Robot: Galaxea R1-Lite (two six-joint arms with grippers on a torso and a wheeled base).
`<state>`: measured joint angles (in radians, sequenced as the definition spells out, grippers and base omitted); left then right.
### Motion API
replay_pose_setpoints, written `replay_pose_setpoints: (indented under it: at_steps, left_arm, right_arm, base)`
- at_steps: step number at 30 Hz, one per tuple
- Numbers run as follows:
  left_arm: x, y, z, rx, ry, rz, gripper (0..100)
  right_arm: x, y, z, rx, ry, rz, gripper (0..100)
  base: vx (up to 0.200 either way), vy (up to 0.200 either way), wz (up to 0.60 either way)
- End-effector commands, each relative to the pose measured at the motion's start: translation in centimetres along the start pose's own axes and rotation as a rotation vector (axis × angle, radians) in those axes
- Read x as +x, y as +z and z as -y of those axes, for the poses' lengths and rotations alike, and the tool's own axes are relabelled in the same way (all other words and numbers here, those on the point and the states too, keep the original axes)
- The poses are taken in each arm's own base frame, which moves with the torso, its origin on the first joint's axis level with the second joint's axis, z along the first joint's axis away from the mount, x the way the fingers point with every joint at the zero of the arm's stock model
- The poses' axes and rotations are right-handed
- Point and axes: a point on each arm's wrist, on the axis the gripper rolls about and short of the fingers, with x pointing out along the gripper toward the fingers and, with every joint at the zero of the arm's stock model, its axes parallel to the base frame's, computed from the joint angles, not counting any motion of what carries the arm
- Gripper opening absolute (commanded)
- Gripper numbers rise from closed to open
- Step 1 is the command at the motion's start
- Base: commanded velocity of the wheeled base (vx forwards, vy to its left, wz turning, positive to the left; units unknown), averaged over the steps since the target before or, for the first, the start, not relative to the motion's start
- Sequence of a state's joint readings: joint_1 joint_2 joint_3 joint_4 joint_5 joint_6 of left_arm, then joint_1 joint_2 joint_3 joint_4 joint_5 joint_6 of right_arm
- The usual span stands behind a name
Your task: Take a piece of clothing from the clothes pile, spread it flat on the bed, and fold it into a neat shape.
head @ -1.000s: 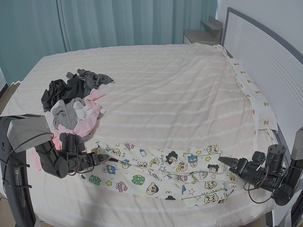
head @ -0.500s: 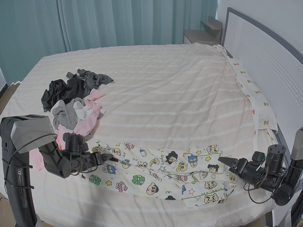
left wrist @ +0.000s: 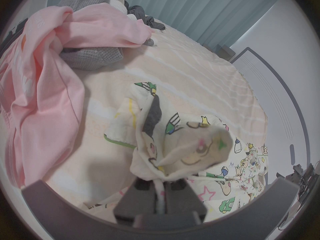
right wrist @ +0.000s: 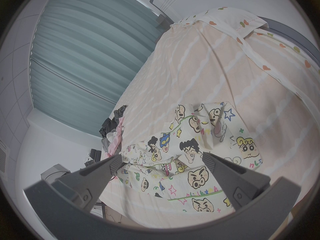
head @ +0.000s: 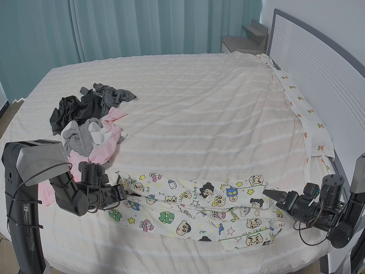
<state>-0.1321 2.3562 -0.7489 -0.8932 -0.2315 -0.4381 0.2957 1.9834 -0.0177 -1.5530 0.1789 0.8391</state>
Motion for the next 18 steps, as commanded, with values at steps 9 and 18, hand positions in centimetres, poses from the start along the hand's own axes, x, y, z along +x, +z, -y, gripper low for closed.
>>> replay_pose_setpoints:
  at_steps: [9, 18]
  left_arm:
    - [-0.4, 0.4, 0.0, -0.034, 0.003, 0.015, 0]
    - [-1.1, 1.2, -0.9, -0.053, 0.018, 0.043, 0]
  right_arm:
    - [-0.2, -0.1, 0.1, 0.000, -0.002, -0.003, 100]
    - [-0.2, -0.1, 0.1, 0.000, -0.002, -0.003, 100]
  base:
    - [0.000, 0.000, 0.00]
    - [0.000, 0.000, 0.00]
